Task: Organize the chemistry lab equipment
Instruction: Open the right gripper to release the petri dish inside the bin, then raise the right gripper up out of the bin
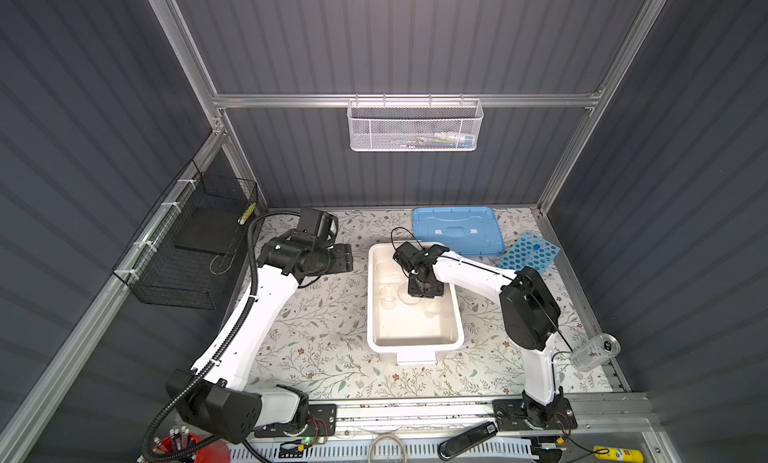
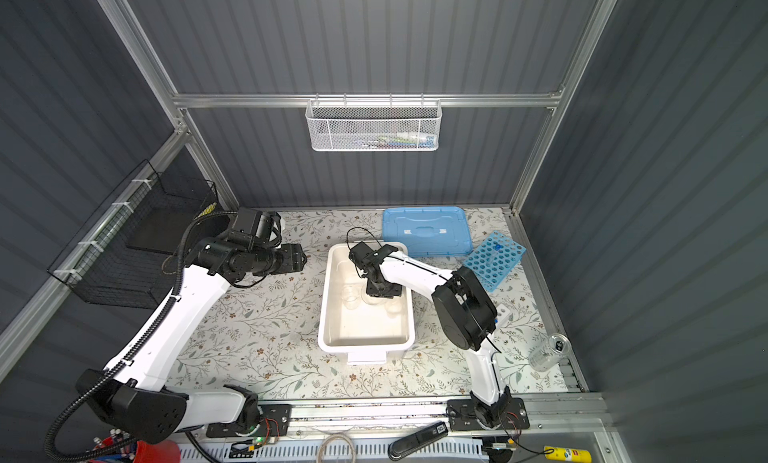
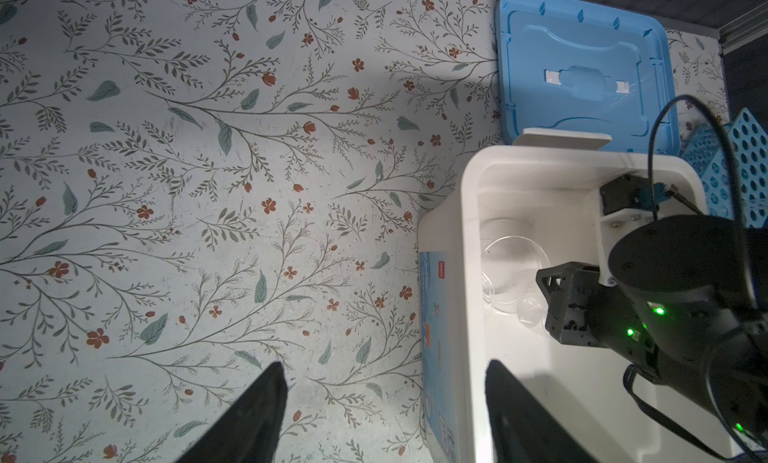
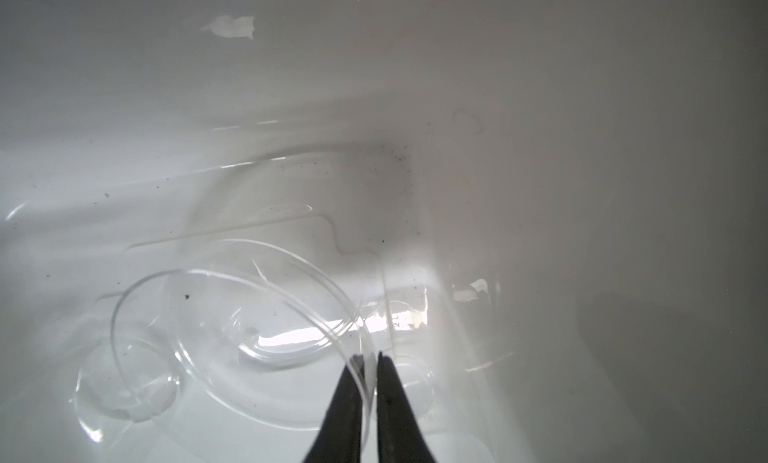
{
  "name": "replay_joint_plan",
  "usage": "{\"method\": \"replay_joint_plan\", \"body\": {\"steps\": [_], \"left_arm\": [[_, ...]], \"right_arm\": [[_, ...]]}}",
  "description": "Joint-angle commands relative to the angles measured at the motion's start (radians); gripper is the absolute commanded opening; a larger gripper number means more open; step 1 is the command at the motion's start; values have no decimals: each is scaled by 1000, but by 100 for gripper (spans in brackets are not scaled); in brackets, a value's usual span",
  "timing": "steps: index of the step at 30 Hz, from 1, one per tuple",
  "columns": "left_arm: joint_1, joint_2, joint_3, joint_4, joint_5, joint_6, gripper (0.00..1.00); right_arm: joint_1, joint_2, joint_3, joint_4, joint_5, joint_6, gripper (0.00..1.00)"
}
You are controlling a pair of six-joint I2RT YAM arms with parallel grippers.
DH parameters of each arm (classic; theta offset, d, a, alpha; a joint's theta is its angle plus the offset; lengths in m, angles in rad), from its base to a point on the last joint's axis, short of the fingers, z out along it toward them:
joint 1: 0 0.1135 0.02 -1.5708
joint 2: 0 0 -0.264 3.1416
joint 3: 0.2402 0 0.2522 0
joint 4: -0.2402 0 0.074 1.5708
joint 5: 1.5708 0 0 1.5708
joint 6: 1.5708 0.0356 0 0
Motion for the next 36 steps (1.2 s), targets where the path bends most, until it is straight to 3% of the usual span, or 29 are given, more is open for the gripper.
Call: {"method": "replay_joint_plan", "body": {"steps": [1, 15, 30, 36], "left_arm": [[8, -12, -14, -20, -6, 23, 76], [8, -2, -19, -14, -1, 26, 77], [9, 6, -11, -11, 0, 31, 77], [8, 1, -6, -11, 14, 27, 78]], "right_arm": [[-8, 16, 12, 0, 3, -2, 13], [-9, 33, 12, 4, -11, -5, 17], [-2, -77, 42, -54, 22, 3, 29], [23, -95, 157, -158, 18, -10, 38]]}}
